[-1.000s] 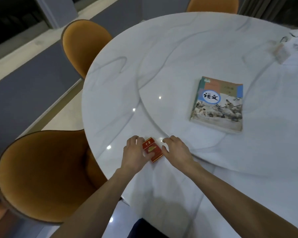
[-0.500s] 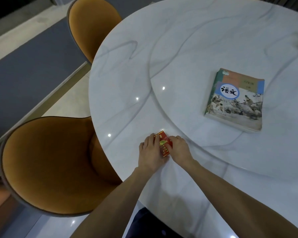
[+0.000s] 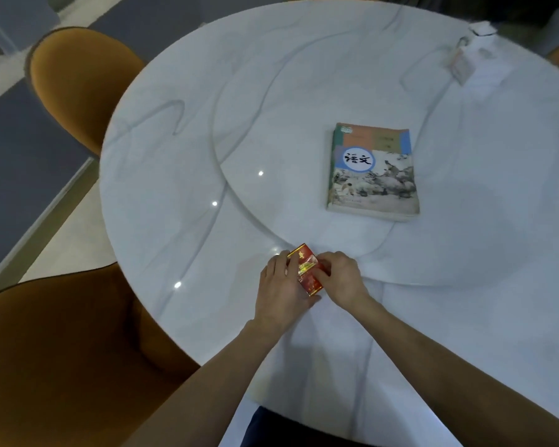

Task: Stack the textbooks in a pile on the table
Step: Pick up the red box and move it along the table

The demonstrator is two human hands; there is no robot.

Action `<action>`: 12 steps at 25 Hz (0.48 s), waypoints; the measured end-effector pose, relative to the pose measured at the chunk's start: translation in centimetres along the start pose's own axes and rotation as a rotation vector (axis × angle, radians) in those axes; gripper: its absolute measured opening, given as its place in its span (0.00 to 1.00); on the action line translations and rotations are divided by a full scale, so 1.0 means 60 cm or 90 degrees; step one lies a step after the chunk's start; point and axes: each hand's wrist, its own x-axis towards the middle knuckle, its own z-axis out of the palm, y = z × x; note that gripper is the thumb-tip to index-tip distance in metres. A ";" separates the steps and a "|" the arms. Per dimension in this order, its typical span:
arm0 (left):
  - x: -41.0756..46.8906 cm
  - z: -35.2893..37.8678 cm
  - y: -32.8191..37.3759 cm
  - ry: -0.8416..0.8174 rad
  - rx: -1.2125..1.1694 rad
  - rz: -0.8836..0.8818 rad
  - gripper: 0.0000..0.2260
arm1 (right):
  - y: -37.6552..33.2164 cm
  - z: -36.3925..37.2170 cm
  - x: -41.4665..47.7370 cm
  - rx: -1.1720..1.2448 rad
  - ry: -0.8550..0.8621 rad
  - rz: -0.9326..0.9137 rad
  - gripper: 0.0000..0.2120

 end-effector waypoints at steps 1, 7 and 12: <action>0.004 0.002 0.016 -0.005 -0.005 0.025 0.41 | 0.011 -0.014 -0.006 0.006 0.016 0.018 0.14; 0.026 0.022 0.131 -0.080 -0.038 0.132 0.41 | 0.091 -0.105 -0.046 0.035 0.106 0.096 0.15; 0.032 0.065 0.242 -0.107 -0.038 0.203 0.42 | 0.181 -0.179 -0.083 0.054 0.163 0.152 0.14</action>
